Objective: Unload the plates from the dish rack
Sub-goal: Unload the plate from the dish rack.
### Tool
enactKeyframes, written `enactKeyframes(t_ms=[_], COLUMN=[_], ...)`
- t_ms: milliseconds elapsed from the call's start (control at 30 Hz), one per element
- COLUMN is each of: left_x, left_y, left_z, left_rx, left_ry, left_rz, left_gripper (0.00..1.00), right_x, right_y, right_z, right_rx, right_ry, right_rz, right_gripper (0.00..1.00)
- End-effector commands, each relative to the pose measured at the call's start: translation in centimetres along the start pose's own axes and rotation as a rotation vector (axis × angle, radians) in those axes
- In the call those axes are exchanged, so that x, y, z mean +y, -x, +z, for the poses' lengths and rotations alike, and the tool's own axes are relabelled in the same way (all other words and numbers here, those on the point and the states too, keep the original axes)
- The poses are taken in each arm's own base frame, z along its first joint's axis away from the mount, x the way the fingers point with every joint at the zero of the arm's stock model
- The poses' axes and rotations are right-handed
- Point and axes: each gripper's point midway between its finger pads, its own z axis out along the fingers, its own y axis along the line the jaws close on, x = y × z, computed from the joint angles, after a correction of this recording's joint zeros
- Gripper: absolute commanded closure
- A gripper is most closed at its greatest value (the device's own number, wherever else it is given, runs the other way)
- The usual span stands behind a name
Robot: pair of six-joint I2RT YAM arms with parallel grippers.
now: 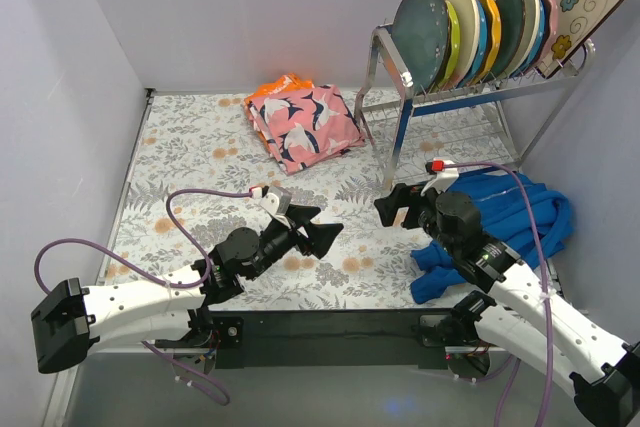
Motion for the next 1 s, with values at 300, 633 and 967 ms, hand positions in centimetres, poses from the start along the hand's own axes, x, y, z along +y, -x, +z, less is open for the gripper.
enactKeyframes(t_ms=[300, 633, 967], left_x=[-0.3, -0.6, -2.1], left_y=[1.8, 2.1, 2.1], left_z=[-1.0, -1.4, -1.4], left_rx=[-0.062, -0.089, -0.074], left_ry=[-0.017, -0.042, -0.117], left_rz=[0.007, -0.010, -0.005], left_gripper=[0.26, 0.27, 0.25], right_x=[3.9, 7.6, 6.7], right_y=[4.7, 13.2, 26.7], right_z=[-4.6, -7.8, -5.5], right_rx=[-0.052, -0.164, -0.341], right_ry=[0.176, 0.247, -0.080], right_rz=[0.005, 0.018, -0.196], right_gripper=[0.12, 0.18, 0.19])
